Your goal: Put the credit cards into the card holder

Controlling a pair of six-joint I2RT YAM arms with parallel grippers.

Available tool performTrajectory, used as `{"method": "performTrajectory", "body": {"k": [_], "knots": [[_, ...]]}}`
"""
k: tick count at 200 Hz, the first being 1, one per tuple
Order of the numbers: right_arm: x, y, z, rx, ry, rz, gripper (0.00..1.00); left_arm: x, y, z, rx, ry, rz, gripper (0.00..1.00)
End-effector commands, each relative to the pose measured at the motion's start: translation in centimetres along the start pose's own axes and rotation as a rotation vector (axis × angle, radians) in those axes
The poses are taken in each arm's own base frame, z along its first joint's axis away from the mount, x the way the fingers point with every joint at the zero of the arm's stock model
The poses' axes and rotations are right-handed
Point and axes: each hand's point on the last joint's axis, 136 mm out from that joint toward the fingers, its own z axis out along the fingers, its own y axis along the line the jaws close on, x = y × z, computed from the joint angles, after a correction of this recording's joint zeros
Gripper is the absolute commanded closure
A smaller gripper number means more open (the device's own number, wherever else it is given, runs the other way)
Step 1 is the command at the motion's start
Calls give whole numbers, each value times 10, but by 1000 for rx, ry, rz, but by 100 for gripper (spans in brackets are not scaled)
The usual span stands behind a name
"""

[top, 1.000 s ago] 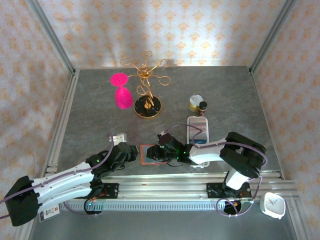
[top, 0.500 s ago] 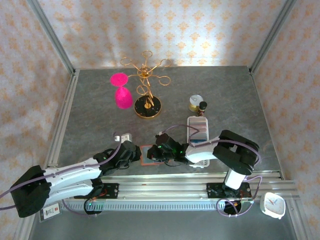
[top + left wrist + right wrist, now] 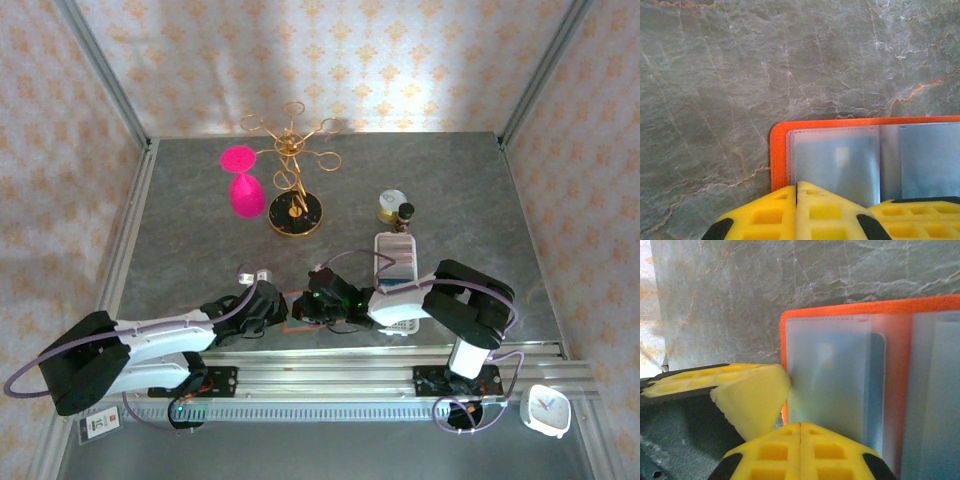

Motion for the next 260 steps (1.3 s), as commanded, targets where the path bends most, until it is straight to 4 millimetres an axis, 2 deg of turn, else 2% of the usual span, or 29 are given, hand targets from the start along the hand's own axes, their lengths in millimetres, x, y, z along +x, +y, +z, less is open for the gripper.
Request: {"method": "performTrajectory", "body": {"k": [1,32,62,88,104,108,127,146,155,159,169,186,210,222,237,260], "knots": [[-8,18,-9,-19,-38,-40,100,1,7,3,-12,-5,-13,97],[-25,28,-31,15,-122,-113,100,6,13,4,-23,8,-7,97],[-51,36,-71,95,-268,-217,100,5,11,1,-3,5,-6,97],[-78,60,-124,106,-427,-360,100,5,9,-1,15,3,-4,97],[-92,71,-158,142,-534,-505,100,4,9,-2,21,-1,2,97],[-94,78,-173,133,-570,-547,100,5,9,-2,21,-2,2,97],[-94,101,-210,95,-655,-768,87,4,8,-4,34,-8,-1,97],[-71,116,-228,33,-648,-1112,73,5,8,-4,42,-10,3,97],[-58,115,-231,44,-626,-1326,58,5,9,-4,39,-11,5,97],[-53,111,-232,61,-609,-1419,54,5,10,-4,39,-12,6,97],[-44,96,-233,139,-561,-1636,50,5,11,-3,41,-14,6,97],[-44,69,-236,295,-464,-1802,43,6,11,-2,44,-10,11,97],[-57,19,-240,563,-310,-1866,37,8,8,-1,52,0,16,97],[-59,-4,-242,632,-227,-1904,33,8,6,0,53,3,22,97],[-67,-32,-245,720,-157,-1960,20,7,6,1,49,5,29,97],[-87,-70,-250,789,-56,-1923,17,7,4,2,44,8,41,97]]}}
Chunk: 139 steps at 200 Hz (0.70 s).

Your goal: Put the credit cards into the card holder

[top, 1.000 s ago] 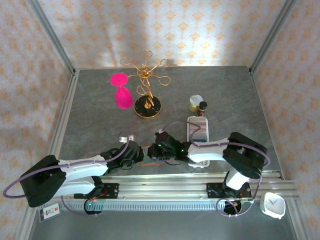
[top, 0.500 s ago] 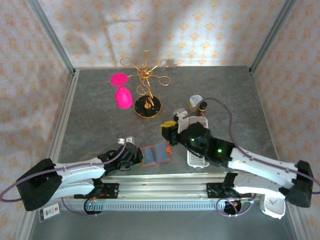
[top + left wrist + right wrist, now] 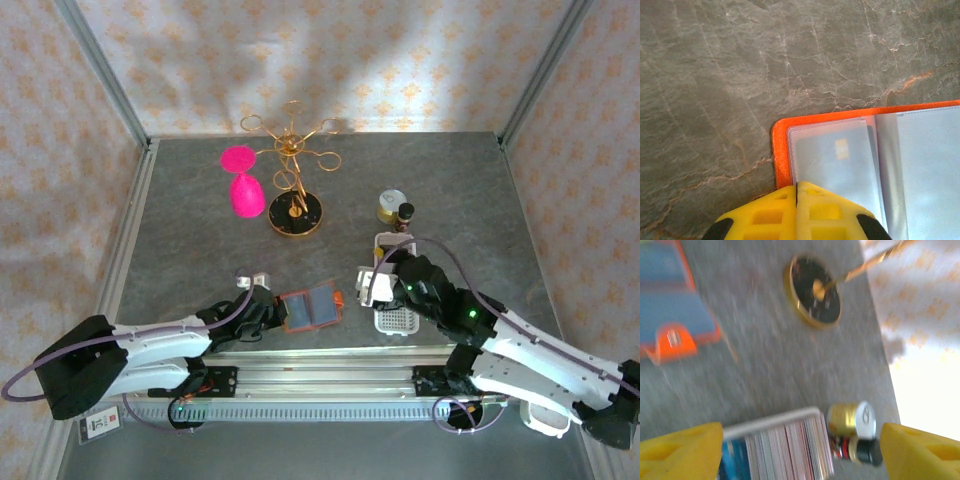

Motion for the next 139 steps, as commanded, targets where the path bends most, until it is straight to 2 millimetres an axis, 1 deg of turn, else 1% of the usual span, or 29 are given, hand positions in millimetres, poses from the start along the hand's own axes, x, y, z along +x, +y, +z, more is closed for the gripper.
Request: {"method": "performTrajectory", "body": {"k": [1,10,11,15,21,29,38,60,83,109,139], "knots": [[48,6,6,-61,141,-154,17,2,3,2,-19,16,30,97],[58,8,11,-89,157,-136,15,1,4,3,-23,16,28,97],[59,8,12,-93,160,-134,14,1,3,3,-22,16,29,97],[63,10,15,-105,169,-129,2,1,3,3,-20,14,28,97],[68,14,18,-117,180,-134,0,1,1,3,-15,14,28,97],[75,18,25,-121,204,-156,0,1,1,3,-14,15,30,97],[79,19,32,-106,214,-166,0,1,2,3,-16,14,28,97],[76,17,47,-88,187,-156,0,1,2,3,-13,13,27,97],[79,18,60,-94,198,-162,0,1,1,3,-12,13,34,97],[87,22,70,-105,234,-183,5,0,2,3,-17,13,43,97],[92,28,78,-134,252,-183,13,1,1,4,-6,15,40,97]]}}
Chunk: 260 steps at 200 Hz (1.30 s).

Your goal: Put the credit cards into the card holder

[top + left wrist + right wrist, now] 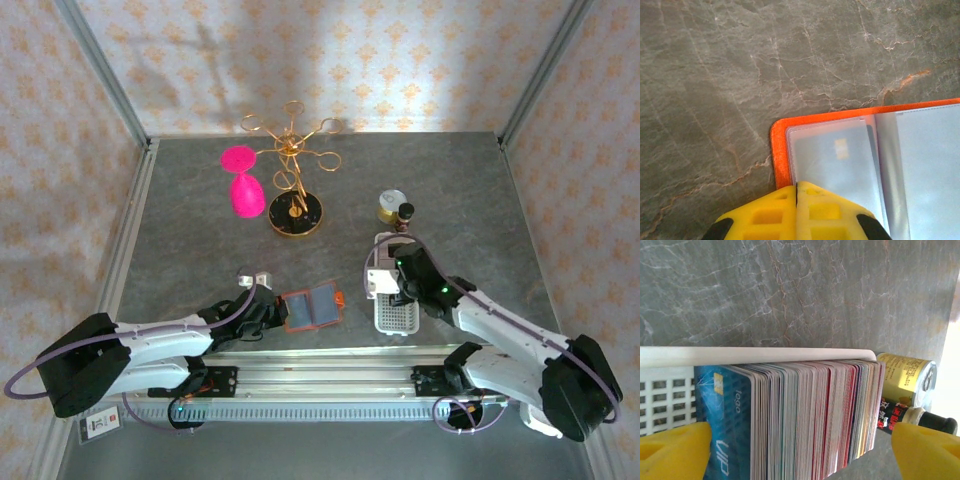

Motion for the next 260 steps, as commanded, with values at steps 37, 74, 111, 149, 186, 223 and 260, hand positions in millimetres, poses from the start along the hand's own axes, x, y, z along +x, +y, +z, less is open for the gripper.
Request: {"method": "performTrajectory", "body": {"k": [37,74,111,149,186,223,260], "knots": [[1,11,13,-66,12,-10,20,4,3,4,-11,26,20,97],[7,13,15,-66,45,-13,38,5,3,4,-8,26,14,97],[9,12,13,-65,57,-9,50,6,5,4,-12,32,15,97],[9,14,8,-71,55,-6,58,6,6,3,-13,30,13,97],[8,12,5,-64,43,-2,64,5,5,3,-13,27,11,97],[8,10,3,-52,41,2,69,6,5,4,-17,30,14,97],[7,5,1,-33,36,12,77,5,5,4,-19,30,12,97]]}}
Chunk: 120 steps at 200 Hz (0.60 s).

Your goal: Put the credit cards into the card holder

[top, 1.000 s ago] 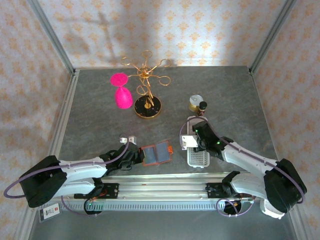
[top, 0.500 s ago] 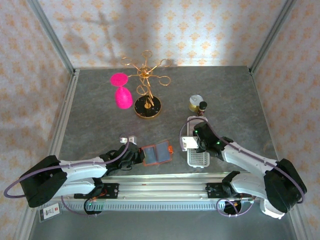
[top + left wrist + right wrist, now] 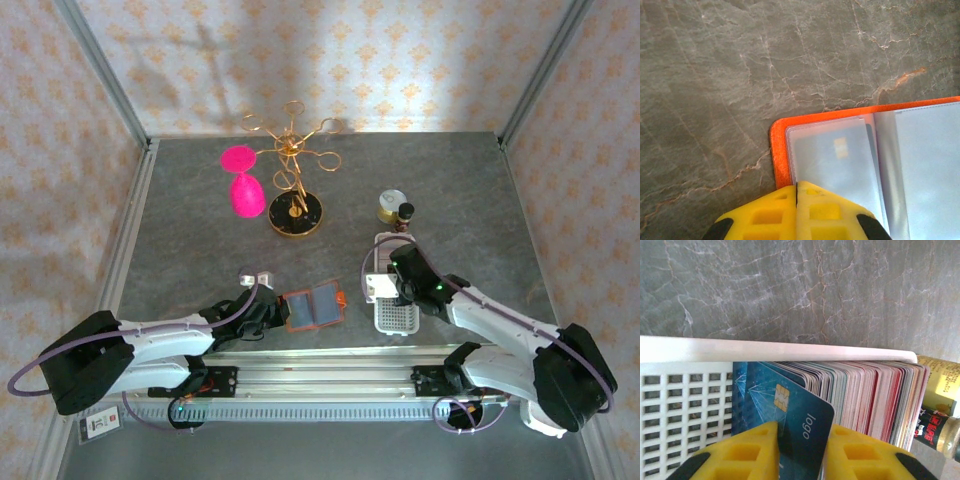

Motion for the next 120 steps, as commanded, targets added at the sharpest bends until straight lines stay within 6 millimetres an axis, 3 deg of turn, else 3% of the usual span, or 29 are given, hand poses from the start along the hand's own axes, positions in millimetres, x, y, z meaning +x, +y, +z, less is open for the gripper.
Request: {"method": "performTrajectory", "body": {"k": [1,56,120], "knots": [[2,-16,-6,57,11,27,77,4,8,2,-33,22,9,97],[1,-19,-11,66,7,51,87,3,5,3,-20,21,-2,97],[-1,-22,-21,73,-12,71,91,4,9,2,-37,20,6,98]]}}
